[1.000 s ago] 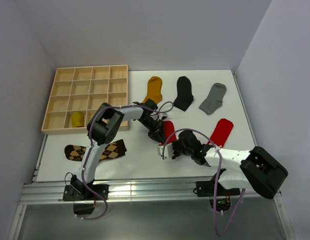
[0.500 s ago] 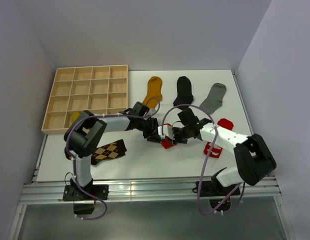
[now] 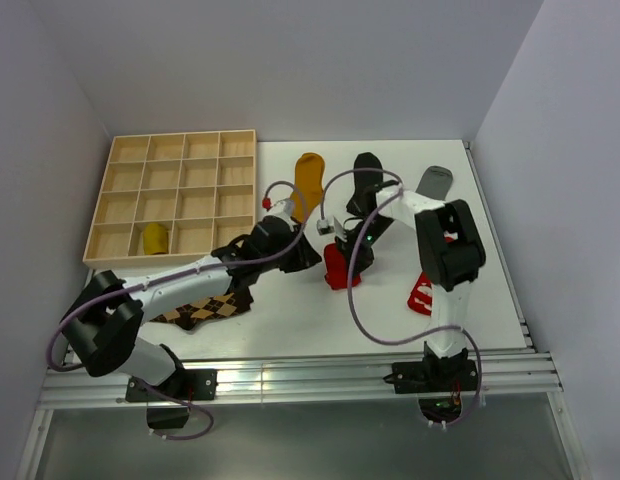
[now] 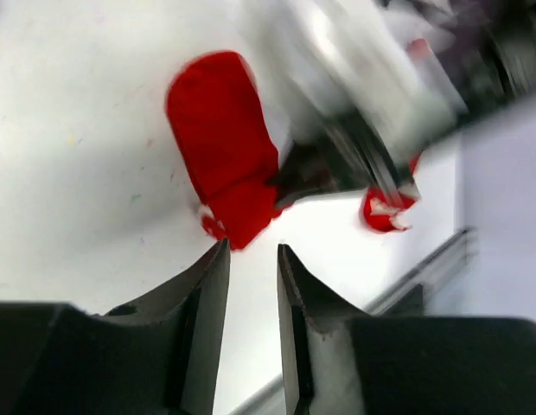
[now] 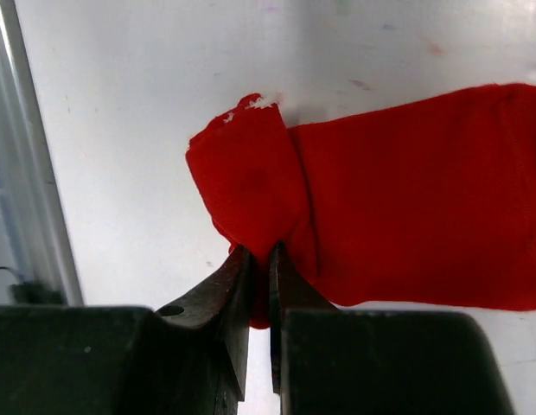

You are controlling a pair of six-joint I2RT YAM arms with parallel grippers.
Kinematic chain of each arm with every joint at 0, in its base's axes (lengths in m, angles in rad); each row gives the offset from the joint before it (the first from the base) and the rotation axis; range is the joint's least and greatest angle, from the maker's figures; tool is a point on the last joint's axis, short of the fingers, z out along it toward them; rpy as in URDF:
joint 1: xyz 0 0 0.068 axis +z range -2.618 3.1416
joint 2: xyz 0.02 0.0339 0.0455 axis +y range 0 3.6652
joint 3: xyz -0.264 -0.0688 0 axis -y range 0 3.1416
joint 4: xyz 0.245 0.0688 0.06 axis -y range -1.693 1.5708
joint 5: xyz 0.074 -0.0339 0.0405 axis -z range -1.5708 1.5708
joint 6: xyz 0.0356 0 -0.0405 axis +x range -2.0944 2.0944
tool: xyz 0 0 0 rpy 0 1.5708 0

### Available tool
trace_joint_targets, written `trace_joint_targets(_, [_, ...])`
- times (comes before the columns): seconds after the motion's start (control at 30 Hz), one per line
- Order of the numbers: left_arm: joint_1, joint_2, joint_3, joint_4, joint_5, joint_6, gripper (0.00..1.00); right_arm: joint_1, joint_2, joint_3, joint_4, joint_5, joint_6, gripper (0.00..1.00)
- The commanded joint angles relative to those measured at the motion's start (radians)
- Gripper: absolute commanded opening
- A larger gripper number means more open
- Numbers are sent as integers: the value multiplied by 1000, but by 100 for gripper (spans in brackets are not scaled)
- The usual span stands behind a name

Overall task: Roll the socks
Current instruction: Roll the sock at the center of the board.

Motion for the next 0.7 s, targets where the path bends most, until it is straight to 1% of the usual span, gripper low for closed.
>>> trace_joint_targets(0.0, [-122,-28,36,-7,-340,279,34,-42,139,174,-257,-28,-13,11])
trace_joint_targets(0.03, [-169,-9,43,-12,-395,314,34,-45,202,211,-303,-37,-26,12])
trace_joint_targets(0.07, [-198,5,57,1,-484,360,35,-49,230,243,-356,-40,-14,12])
trace_joint_targets(0.1, [-223,21,62,17,-523,473,36,-55,256,295,-383,-45,-10,12])
trace_joint_targets(0.13, [-282,59,67,53,-590,518,36,-59,302,318,-409,-44,-10,12])
trace_joint_targets(0.17, [-313,77,68,80,-633,565,39,-59,316,337,-418,-36,14,12])
trace_joint_targets(0.2, [-335,97,70,112,-682,664,41,-60,330,352,-409,-25,35,12])
trace_joint_targets(0.27, [-390,152,71,203,-718,757,47,-65,367,369,-420,-5,55,12])
trace_joint_targets(0.3, [-402,169,71,229,-712,846,48,-65,377,378,-417,-1,69,12])
trace_joint_targets(0.37, [-425,212,79,280,-681,903,52,-66,399,384,-418,15,82,12])
trace_joint_targets(0.4, [-427,243,85,289,-660,944,53,-68,396,378,-408,22,89,12])
trace_joint_targets(0.43, [-430,258,97,298,-655,954,54,-68,396,377,-395,27,100,12])
trace_joint_targets(0.47, [-433,272,102,306,-647,1010,54,-69,397,381,-403,24,100,12])
trace_joint_targets(0.5, [-436,292,105,311,-617,1024,55,-71,396,381,-398,30,106,12])
trace_joint_targets(0.57, [-442,309,122,298,-595,1061,63,-74,399,394,-392,33,134,12])
trace_joint_targets(0.67, [-468,360,165,275,-592,1110,64,-75,414,412,-415,35,134,12])
